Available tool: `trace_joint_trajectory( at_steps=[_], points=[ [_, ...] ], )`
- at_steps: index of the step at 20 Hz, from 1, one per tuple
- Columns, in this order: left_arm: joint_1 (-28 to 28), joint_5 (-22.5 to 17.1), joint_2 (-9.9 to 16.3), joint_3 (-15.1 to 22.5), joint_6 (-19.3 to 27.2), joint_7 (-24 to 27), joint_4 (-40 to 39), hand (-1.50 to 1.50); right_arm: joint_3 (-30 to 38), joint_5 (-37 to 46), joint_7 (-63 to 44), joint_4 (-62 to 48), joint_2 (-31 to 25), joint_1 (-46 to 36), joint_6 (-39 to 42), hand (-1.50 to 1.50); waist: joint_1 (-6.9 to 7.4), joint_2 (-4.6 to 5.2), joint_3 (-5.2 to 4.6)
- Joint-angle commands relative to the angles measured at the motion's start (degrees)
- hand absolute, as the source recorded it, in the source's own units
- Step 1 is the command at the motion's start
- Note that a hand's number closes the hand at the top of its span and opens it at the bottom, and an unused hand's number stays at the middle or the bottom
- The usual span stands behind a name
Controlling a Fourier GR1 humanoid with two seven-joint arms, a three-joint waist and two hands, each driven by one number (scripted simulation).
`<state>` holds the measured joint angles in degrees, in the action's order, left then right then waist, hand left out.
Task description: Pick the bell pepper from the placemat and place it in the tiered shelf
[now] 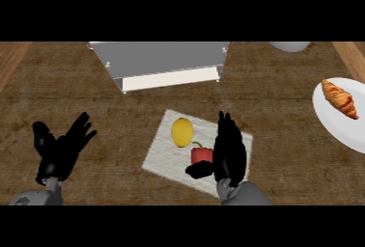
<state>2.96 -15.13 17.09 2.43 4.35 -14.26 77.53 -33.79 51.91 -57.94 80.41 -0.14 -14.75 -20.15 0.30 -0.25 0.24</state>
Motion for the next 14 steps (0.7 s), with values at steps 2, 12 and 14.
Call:
trace_joint_trajectory(
  at_steps=[2,12,14],
  points=[
    [-0.5,0.0,0.0,-0.3,-0.1,-2.1,-0.2,0.00,-1.0,-6.9,3.1,-1.9,-1.6,-0.4,10.6,1.50,0.10,0.30,-0.23],
    [0.8,1.9,-1.3,-3.1,-1.9,-1.3,-1.4,0.00,-9.4,-5.2,6.6,-4.7,0.1,-0.5,-3.6,1.50,-0.19,0.22,-0.23],
    [1.0,1.7,-1.7,-2.0,-2.2,-0.6,-2.0,0.00,-11.9,-15.4,5.8,-10.3,0.1,-14.9,0.3,1.50,1.60,0.59,-0.21]
  ],
)
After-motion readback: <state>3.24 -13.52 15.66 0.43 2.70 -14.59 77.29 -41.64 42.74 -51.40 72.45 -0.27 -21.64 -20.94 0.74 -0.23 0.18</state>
